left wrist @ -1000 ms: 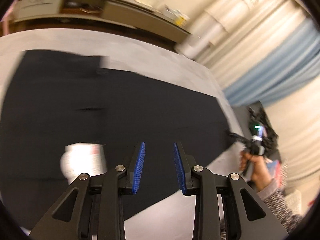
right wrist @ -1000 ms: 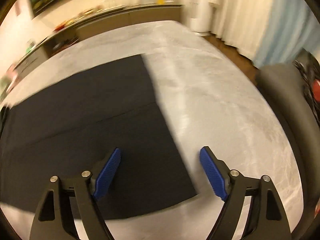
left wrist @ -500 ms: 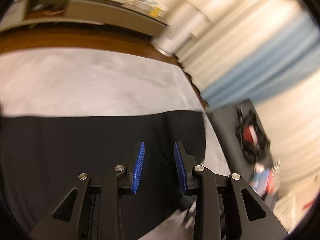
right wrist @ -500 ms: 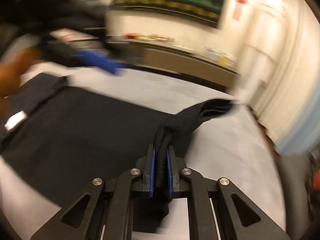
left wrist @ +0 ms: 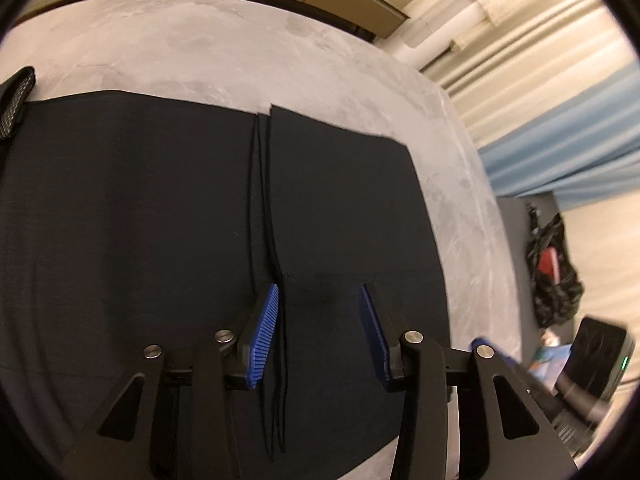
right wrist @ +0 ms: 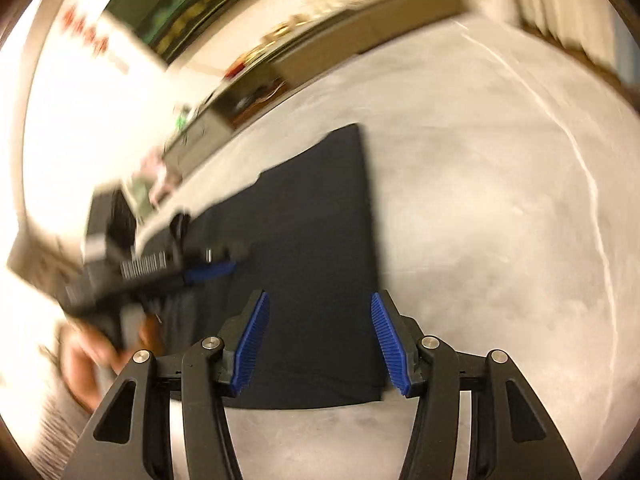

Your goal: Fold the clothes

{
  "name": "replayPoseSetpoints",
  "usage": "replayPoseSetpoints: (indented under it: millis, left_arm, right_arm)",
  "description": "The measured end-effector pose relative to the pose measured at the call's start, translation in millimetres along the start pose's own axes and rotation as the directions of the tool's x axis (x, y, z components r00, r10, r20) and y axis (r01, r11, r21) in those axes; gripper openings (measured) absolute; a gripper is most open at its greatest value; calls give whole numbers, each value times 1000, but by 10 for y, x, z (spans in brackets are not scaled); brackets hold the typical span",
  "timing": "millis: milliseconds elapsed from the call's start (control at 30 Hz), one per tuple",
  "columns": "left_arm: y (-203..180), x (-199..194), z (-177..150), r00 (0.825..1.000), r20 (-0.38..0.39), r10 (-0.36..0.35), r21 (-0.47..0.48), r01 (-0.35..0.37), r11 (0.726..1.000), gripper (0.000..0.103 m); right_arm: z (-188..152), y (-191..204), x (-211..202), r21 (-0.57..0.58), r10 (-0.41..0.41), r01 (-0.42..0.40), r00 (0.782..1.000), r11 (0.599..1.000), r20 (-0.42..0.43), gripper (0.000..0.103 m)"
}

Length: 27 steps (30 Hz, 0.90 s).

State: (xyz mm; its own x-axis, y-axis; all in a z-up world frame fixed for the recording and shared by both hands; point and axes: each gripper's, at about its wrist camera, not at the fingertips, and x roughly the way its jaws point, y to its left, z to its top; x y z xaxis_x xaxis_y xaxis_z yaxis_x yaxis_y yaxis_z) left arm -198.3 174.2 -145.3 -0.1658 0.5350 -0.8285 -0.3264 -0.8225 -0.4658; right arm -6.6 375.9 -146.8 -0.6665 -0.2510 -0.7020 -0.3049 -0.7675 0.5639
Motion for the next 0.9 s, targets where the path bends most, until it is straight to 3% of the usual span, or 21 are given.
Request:
replayPoseSetpoints:
  millis: [133,200,267,367,433,467,500,667,733,767,800,900]
  left_arm:
    - [-83,-51,-190,995,4,102,96,-102,990,39]
    - [-107,-88,-293,990,2,143,131,-142,981,30]
    - [-105,-108,-364,989,-7,147,139,-145,980,29]
    - [-78,-124,-390,990,-13,140,141,-137,980,29]
    - [-48,-139,-395,993,-46,109,114,-103,988,29]
    - [-58,-143,-412,993,-65,97,117,-89,989,29]
    - [-69,-147,-428,993,-84,84,120,-74,990,29]
    - [-36,-171,-458,989,-148,27,94,-13,995,30]
    - [15,-234,-450,990,-132,47,103,-33,994,30]
    - [66,-292,-434,992,-119,44,92,-33,995,30]
    - [135,-370,-410,994,-102,29,71,-22,997,30]
    - [376,-682,-294,1000,-31,-6,3,6,1000,31]
  right_arm:
    - [-159,-2,-73,0,-14,14,999,1000,-42,55]
    - [-190,16,35,-40,-39,36,996,999,-76,61]
    - [-169,15,187,-99,-87,77,991,992,-100,62]
    - [-230,121,145,-224,-177,161,983,961,-54,62]
    - [-178,99,164,-282,-228,211,973,936,-30,54]
    - [-139,69,179,-299,-257,240,966,924,-17,41]
    - [-99,37,196,-315,-285,269,958,910,-5,35]
    - [-30,-14,79,-286,-298,286,955,914,4,36]
    - [4,7,81,-301,-307,295,952,907,6,35]
    - [14,41,101,-322,-306,290,952,901,3,28]
    - [7,64,104,-335,-308,290,951,896,0,14]
    - [16,186,2,-350,-336,332,940,876,50,5]
